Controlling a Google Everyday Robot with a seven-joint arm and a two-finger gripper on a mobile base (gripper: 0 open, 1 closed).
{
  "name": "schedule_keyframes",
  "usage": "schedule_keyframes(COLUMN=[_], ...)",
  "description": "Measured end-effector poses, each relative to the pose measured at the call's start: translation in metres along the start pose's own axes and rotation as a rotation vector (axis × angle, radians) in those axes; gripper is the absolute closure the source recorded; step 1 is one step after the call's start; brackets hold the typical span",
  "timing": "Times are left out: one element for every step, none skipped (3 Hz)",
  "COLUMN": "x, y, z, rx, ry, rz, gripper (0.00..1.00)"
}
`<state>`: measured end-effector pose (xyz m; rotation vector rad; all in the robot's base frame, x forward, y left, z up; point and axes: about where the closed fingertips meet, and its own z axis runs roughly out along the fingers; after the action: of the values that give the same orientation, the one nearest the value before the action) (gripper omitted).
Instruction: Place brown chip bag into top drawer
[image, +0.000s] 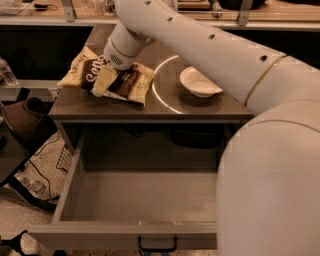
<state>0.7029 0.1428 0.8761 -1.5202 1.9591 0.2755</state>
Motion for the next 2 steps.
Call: schedule_keyframes(x=[0.0002,0.0001], y=[0.0013,0.0026], z=[0.0022,0.0045], rx=[-0.004,-0.007], ry=[0.002,0.003], rz=[-0.001,-0.002], gripper=[0.41,0.63])
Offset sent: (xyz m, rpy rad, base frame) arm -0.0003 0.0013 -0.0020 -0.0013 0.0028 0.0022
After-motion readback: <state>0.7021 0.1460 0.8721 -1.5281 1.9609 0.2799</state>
